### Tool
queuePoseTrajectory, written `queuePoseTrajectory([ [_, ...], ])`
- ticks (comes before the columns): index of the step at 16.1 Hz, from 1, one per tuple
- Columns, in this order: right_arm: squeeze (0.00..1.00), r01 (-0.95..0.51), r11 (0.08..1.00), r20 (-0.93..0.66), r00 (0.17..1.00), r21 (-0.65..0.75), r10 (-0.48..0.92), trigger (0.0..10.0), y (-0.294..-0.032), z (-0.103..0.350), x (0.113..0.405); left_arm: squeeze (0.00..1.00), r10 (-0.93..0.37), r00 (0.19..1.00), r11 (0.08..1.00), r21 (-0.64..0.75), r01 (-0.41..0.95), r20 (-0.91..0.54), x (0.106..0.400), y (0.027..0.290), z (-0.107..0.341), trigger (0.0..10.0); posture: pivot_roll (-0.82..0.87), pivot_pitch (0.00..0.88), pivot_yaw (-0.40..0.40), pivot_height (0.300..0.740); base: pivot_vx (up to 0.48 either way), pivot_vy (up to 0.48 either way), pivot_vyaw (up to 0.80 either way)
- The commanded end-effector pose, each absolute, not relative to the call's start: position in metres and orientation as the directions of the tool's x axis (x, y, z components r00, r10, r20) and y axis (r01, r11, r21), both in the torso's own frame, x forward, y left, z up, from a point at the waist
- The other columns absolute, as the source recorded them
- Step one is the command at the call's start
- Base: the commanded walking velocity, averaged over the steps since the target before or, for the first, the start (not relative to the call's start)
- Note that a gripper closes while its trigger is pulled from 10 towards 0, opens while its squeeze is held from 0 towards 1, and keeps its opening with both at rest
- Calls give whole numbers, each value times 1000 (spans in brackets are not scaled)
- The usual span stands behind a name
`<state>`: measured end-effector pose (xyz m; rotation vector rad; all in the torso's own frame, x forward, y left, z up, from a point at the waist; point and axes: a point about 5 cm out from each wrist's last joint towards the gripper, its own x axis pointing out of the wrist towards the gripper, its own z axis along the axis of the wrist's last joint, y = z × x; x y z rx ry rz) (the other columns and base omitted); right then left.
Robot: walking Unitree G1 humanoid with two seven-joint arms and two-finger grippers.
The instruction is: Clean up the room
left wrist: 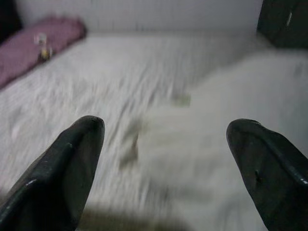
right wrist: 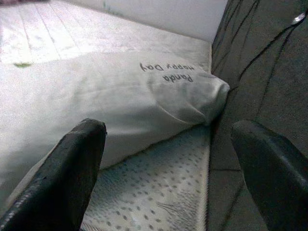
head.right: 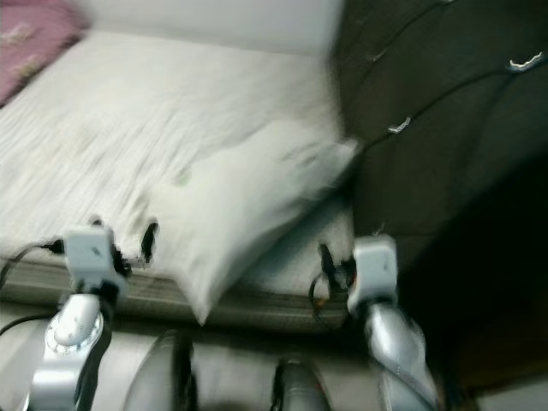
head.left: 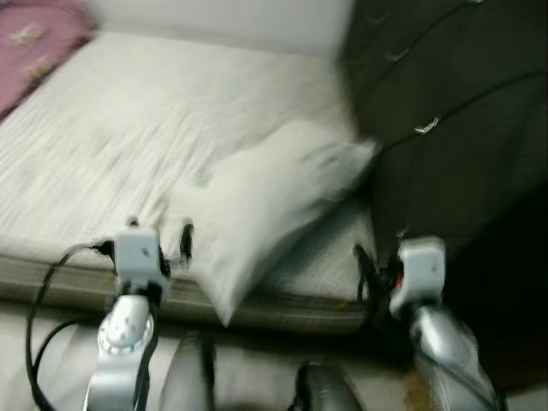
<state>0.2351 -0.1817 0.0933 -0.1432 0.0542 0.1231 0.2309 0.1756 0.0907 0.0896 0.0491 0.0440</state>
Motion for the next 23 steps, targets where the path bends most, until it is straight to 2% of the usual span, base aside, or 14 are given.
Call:
queuePoseTrajectory([
  [1,0,-127,984,-66,991,-128,119,10000,-181,94,233,0,51,998,994,100,-47,-31,234,177,95,10000,-42,101,-54,665,0,0,0],
  [9,0,-139,982,-66,989,-125,132,10000,-179,93,236,0,3,1000,997,73,-3,-8,237,173,100,10000,-43,107,-45,665,0,0,0],
  [23,0,-162,977,-64,986,-136,155,10000,-178,94,235,0,-15,1000,998,56,16,-20,239,169,98,10000,-48,111,-48,665,324,0,70],
])
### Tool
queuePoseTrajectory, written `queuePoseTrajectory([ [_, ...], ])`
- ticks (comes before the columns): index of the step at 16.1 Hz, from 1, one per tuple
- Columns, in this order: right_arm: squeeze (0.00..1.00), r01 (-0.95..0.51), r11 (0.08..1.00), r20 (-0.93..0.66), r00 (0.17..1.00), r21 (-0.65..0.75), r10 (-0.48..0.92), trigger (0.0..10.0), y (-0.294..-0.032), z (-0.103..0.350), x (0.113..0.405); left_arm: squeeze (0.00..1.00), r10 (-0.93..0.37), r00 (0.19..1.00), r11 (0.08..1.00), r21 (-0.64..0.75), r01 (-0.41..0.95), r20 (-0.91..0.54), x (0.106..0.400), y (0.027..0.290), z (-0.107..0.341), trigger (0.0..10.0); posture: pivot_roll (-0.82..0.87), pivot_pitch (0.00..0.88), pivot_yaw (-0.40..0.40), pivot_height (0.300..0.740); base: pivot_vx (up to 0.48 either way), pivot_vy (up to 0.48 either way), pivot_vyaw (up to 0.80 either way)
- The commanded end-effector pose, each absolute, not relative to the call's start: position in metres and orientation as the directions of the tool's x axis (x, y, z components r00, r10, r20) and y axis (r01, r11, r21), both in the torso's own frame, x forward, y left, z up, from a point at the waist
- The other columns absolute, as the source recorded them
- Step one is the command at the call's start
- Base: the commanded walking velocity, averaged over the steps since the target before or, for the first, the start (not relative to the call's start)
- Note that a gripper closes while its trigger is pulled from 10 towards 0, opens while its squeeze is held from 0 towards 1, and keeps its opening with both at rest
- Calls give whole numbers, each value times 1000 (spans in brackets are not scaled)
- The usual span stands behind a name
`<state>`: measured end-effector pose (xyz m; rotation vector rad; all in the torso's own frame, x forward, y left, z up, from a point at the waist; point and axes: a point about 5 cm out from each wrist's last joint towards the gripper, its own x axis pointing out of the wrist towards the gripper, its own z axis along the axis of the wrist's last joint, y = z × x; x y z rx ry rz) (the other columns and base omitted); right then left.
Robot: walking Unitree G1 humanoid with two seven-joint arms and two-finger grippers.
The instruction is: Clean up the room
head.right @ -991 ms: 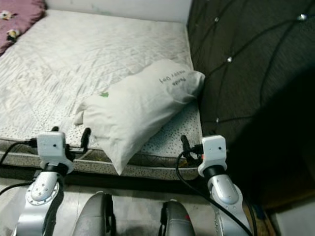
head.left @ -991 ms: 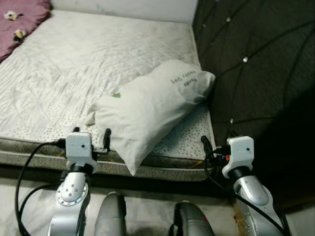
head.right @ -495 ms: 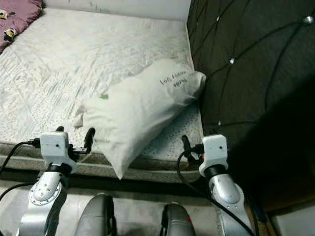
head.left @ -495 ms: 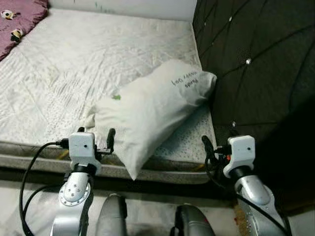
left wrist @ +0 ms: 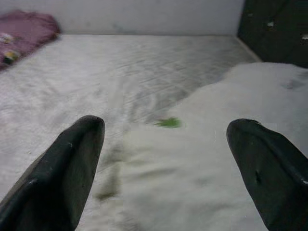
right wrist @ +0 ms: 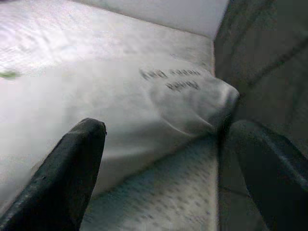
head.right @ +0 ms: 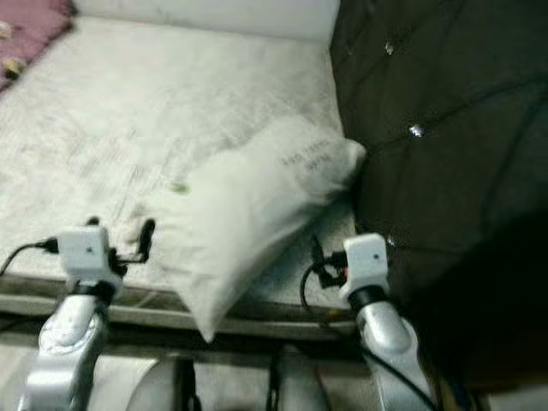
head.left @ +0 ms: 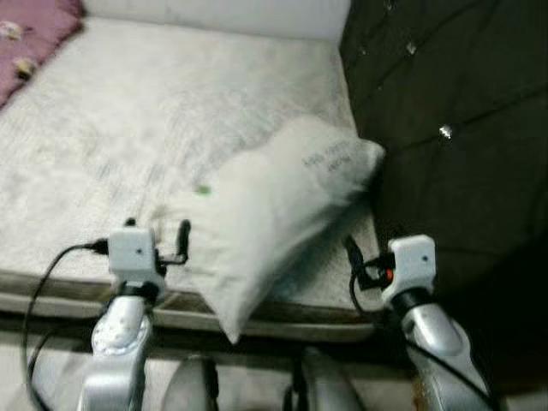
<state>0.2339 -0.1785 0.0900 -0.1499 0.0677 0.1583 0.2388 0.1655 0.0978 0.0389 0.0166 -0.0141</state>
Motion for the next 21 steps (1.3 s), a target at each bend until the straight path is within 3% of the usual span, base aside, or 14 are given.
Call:
queuePoseTrajectory([
  [1,0,-163,977,-64,986,-134,156,10000,-178,94,235,0,-15,1000,998,55,16,-21,239,169,98,10000,-47,111,-48,665,0,0,0],
  [7,0,-179,976,-63,983,-122,172,10000,-177,93,235,0,3,1000,999,46,-1,-30,238,168,98,10000,-44,117,-48,635,0,0,0],
  [12,0,-192,975,-66,980,-114,185,10000,-176,93,235,0,30,999,999,42,-28,-42,238,171,97,10000,-43,119,-49,570,0,0,0],
  [21,0,-199,973,-80,978,-114,191,10000,-176,91,235,0,34,999,999,39,-33,-34,239,172,98,10000,-41,118,-52,565,0,0,0],
])
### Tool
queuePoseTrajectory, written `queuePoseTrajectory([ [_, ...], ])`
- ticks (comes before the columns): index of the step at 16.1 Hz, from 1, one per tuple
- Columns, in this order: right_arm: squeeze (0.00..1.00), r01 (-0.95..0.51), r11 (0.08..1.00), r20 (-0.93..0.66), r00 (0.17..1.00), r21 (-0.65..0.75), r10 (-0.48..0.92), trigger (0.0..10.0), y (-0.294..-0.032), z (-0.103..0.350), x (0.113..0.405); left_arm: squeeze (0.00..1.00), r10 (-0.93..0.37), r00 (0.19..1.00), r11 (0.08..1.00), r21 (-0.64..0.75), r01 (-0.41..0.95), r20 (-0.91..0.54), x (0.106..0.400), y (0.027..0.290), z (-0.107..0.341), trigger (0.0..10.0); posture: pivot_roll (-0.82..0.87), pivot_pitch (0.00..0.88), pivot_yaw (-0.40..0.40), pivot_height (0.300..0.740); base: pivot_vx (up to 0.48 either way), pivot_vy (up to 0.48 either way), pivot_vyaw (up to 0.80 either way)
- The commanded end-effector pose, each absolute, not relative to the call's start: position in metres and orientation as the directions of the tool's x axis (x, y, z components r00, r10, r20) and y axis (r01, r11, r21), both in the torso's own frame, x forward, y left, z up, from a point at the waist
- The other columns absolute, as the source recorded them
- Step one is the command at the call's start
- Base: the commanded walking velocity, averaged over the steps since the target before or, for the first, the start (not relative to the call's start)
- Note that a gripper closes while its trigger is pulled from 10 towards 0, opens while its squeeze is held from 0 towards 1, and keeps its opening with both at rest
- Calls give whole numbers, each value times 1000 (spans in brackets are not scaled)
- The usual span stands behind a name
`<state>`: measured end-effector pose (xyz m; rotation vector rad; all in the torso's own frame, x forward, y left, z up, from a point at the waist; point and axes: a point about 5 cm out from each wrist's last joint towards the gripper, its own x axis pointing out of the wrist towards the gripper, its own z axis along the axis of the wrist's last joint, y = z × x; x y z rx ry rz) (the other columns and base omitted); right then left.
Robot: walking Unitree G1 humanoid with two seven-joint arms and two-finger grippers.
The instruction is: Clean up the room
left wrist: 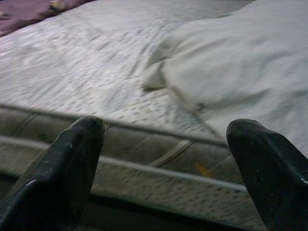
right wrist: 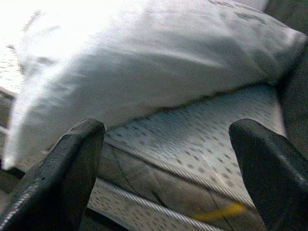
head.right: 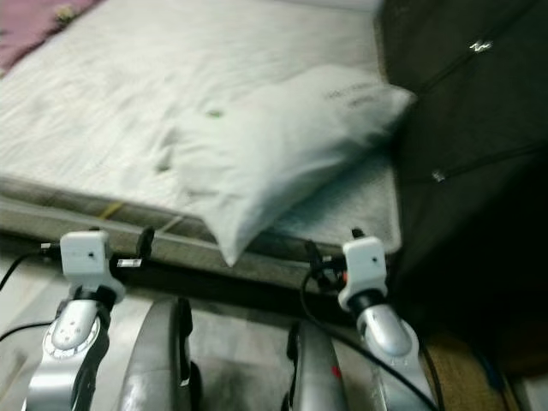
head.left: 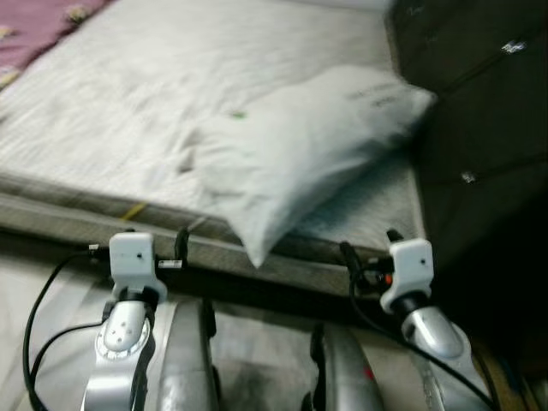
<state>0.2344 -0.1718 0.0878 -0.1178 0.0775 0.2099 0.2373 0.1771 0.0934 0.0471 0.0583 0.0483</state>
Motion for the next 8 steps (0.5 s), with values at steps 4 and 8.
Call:
queuePoseTrajectory([
  [4,0,-207,972,-84,977,-109,198,10000,-174,90,235,0,17,1000,999,37,-16,-27,238,172,99,10000,-39,119,-51,565,0,0,0],
  [8,0,-207,972,-85,976,-107,199,10000,-174,90,235,0,7,1000,999,38,-6,-25,238,171,100,10000,-41,117,-48,565,279,0,0],
])
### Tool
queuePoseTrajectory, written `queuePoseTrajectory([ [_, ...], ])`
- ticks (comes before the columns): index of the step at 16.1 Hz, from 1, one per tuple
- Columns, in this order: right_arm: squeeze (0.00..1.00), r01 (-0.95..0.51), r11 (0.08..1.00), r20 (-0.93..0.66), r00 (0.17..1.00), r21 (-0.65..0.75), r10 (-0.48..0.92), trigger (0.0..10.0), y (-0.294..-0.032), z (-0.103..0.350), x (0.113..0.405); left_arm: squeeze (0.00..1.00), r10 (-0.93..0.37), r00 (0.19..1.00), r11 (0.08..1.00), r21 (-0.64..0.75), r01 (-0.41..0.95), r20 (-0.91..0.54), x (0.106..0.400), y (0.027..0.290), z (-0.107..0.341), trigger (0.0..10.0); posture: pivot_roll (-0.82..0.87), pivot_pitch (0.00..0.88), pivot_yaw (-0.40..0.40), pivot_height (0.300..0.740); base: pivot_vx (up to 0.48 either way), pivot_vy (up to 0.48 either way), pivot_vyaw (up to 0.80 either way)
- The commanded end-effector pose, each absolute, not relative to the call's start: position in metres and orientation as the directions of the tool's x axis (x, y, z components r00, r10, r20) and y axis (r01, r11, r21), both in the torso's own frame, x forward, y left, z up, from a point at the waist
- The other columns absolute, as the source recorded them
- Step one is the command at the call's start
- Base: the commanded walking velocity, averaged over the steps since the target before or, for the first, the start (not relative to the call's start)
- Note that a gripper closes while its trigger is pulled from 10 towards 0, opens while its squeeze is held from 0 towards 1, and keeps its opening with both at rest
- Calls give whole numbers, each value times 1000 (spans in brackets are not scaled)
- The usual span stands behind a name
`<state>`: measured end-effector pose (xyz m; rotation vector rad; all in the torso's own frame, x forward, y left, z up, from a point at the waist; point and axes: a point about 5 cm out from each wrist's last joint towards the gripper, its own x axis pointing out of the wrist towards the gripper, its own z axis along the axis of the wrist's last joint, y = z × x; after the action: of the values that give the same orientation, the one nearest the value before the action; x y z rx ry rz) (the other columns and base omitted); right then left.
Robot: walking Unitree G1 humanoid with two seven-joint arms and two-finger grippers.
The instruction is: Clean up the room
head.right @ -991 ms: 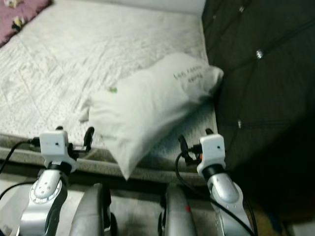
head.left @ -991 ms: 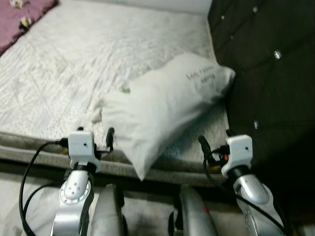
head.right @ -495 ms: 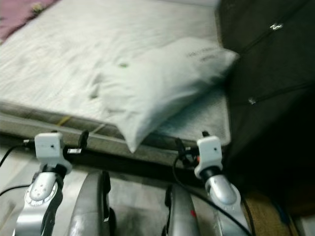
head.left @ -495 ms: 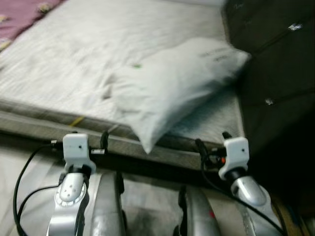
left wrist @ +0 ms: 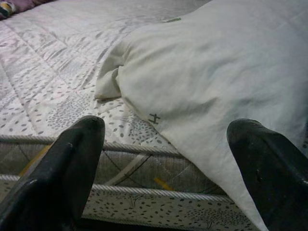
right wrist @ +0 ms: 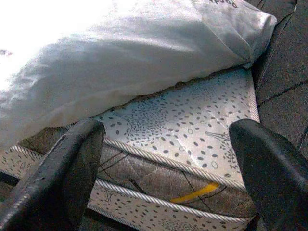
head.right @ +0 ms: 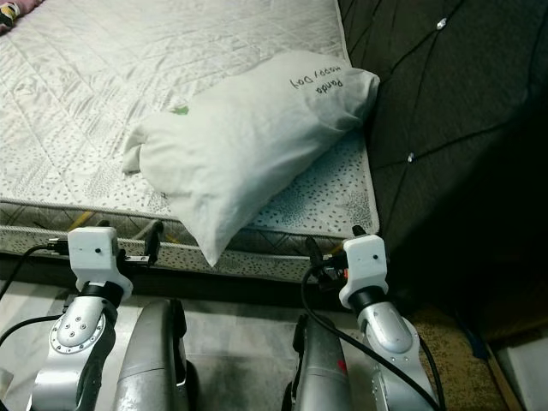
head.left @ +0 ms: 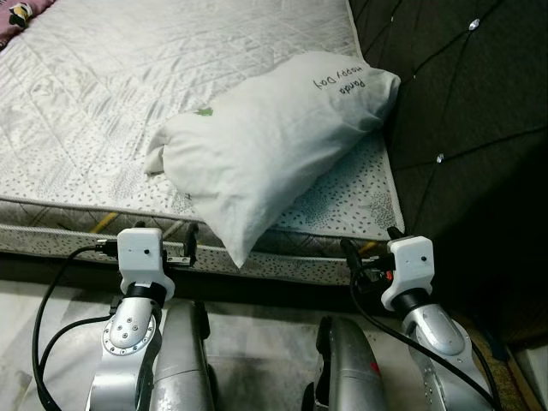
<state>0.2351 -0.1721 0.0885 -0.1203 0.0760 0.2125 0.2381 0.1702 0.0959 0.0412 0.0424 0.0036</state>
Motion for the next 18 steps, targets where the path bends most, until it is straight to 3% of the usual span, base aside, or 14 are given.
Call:
queuePoseTrajectory([
  [1,0,-207,972,-84,976,-108,199,10000,-174,90,235,0,4,1000,999,38,-3,-25,239,171,99,10000,-41,116,-48,565,296,0,0],
  [8,0,-216,970,-84,975,-115,207,10000,-174,90,236,0,2,999,999,36,-1,-32,239,170,98,10000,-40,116,-53,565,290,0,0],
  [13,0,-239,963,-85,969,-124,230,10000,-172,90,235,0,26,998,999,41,-24,-49,238,172,96,10000,-39,117,-51,565,0,0,0],
  [18,0,-404,914,-147,908,-48,393,10000,-160,88,237,0,56,996,996,76,-51,-66,230,184,96,10000,-11,139,-54,536,0,0,0],
])
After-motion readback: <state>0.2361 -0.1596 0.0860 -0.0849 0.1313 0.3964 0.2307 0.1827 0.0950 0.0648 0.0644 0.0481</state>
